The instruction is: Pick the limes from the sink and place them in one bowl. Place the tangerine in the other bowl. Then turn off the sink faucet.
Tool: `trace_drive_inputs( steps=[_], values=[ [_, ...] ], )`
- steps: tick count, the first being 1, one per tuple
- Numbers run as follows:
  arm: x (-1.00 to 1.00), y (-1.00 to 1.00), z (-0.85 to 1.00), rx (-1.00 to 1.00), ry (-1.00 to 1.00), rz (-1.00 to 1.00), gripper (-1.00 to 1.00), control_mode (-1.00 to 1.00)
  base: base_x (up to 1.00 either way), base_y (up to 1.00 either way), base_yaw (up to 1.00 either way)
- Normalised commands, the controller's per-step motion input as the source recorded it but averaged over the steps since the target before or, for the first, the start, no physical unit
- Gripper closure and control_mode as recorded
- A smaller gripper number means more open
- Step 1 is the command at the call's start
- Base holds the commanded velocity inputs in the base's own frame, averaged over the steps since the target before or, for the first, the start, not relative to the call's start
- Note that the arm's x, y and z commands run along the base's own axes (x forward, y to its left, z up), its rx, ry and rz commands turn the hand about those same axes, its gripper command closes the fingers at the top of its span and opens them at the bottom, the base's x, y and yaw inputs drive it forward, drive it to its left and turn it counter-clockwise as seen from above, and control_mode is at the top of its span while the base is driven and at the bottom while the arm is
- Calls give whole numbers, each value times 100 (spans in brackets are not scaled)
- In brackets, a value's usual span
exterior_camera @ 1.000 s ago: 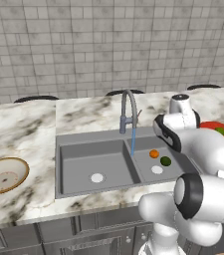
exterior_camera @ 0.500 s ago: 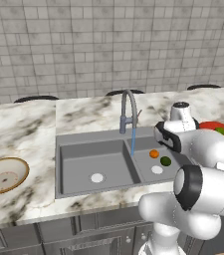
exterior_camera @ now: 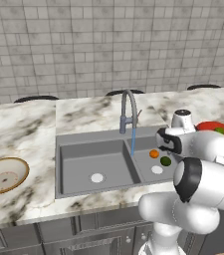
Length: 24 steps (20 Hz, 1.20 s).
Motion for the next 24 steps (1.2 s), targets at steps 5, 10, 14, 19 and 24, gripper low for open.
trace_drive_inputs(
  steps=[5, 10, 14, 19, 24],
  values=[
    [15, 0, -6, 1, 0, -8, -100, -100, 0, 0, 0],
    [20, 0, -2, 0, 0, -8, -100, -100, 0, 0, 0],
    [16, -4, -9, 0, 0, -8, -100, -100, 0, 0, 0],
    [17, -2, -18, 0, 0, -7, -100, -100, 0, 0, 0],
    [17, 0, -20, 0, 0, -5, -100, -100, 0, 0, 0]
  ],
)
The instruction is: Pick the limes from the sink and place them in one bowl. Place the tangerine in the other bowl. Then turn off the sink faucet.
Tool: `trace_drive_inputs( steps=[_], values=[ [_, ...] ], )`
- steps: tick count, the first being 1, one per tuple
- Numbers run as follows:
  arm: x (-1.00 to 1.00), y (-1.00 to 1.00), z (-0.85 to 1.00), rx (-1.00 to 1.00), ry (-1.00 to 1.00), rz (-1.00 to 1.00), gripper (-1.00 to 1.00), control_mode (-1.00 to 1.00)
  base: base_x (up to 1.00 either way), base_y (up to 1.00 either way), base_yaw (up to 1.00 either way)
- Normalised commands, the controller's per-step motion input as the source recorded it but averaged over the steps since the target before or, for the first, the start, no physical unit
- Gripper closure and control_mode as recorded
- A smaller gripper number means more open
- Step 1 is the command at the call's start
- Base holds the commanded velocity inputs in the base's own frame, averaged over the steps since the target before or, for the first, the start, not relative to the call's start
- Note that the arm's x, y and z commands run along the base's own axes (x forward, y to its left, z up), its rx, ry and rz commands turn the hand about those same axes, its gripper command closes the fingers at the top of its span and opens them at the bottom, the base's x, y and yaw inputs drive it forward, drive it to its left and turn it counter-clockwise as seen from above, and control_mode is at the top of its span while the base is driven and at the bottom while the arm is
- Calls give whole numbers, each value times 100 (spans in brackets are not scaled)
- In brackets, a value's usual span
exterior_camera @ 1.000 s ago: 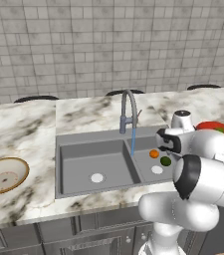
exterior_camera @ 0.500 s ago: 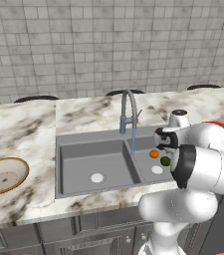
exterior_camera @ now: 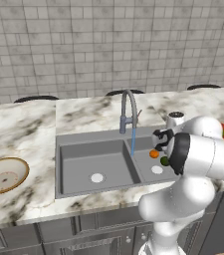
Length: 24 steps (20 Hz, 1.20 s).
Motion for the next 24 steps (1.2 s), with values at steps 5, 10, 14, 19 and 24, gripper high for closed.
trace_drive_inputs(
  steps=[5, 10, 14, 19, 24],
  values=[
    [13, -1, -19, 0, 0, -5, -100, -100, 0, 0, 0],
    [13, -9, -17, 0, 0, -2, -100, -100, 0, 0, 0],
    [14, -5, -13, 0, 0, 0, -100, -100, 0, 0, 0],
    [21, 0, -9, 0, 0, -1, -100, -100, 0, 0, 0],
    [26, 0, -10, 0, 0, -2, -100, -100, 0, 0, 0]
  ],
)
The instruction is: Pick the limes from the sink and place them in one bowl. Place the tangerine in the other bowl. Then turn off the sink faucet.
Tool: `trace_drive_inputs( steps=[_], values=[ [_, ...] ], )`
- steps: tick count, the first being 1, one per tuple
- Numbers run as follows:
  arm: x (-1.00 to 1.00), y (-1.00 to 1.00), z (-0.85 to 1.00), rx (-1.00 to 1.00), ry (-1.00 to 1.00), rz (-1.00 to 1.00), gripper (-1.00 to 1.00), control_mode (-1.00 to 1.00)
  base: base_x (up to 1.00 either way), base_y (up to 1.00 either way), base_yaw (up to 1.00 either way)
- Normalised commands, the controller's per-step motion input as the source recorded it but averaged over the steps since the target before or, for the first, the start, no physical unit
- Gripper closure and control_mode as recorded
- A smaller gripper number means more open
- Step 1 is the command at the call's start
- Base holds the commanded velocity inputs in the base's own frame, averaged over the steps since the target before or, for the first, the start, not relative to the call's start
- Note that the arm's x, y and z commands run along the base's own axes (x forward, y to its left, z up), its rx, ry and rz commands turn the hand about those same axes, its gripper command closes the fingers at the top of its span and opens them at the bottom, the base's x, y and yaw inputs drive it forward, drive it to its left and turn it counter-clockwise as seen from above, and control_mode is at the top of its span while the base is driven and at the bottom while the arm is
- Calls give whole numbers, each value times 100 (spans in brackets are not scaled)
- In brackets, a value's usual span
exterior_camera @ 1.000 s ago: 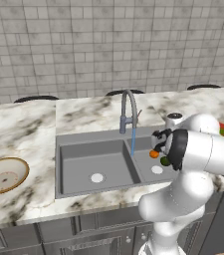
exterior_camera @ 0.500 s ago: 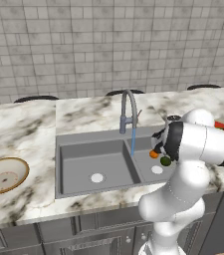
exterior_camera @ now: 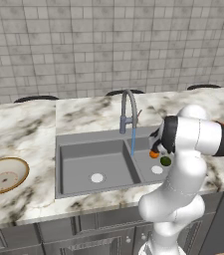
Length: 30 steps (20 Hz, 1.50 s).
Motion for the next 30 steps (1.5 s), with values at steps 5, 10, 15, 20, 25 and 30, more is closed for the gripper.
trace_drive_inputs(
  steps=[5, 10, 15, 20, 25, 30],
  values=[
    [21, 0, -22, 0, 0, 0, -100, -100, 0, 0, 0],
    [16, -6, -22, 0, 0, 0, -100, -100, 0, 0, 0],
    [14, -16, -21, 0, 0, 0, -100, -100, 0, 0, 0],
    [17, -5, -17, 0, 0, 0, -100, -100, 0, 0, 0],
    [25, 0, -15, 0, 0, 0, -100, -100, 0, 0, 0],
    [18, -3, -15, 0, 0, 0, -100, -100, 0, 0, 0]
  ],
)
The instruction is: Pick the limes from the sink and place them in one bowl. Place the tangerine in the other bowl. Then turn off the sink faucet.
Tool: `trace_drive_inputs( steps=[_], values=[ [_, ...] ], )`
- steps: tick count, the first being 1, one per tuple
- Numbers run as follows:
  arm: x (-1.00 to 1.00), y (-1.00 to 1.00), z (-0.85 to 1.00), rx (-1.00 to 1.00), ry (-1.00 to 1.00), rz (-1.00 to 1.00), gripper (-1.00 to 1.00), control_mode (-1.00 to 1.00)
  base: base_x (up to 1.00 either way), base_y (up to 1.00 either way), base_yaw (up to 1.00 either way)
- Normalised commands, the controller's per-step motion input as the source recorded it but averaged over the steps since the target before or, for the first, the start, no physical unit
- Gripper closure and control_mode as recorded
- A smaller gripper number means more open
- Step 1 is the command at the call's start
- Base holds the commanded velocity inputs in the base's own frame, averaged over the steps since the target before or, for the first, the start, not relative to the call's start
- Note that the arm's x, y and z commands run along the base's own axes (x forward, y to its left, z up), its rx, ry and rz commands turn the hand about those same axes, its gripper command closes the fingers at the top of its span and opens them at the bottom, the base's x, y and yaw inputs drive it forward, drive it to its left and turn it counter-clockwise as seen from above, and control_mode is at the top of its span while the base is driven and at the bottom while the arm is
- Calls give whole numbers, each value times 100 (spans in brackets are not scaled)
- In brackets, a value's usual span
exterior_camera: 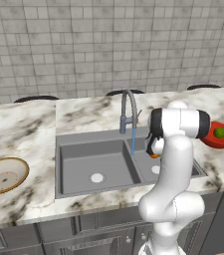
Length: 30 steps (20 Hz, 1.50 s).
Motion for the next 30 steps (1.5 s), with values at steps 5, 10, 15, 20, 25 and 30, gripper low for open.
trace_drive_inputs(
  steps=[5, 10, 15, 20, 25, 30],
  values=[
    [7, -5, -17, 0, 0, 0, -100, -100, 0, 0, 0],
    [0, -13, -18, 0, 0, 0, -100, -100, 0, 0, 0],
    [0, -16, -16, 0, 0, -2, -100, -100, 0, 0, 0],
    [4, -1, -22, 0, 0, -1, -100, -100, 0, 0, 0],
    [3, 0, -38, 0, -4, 0, 100, -100, 0, 0, 0],
    [0, 0, -35, 0, -7, -1, 100, -100, 0, 0, 0]
  ],
)
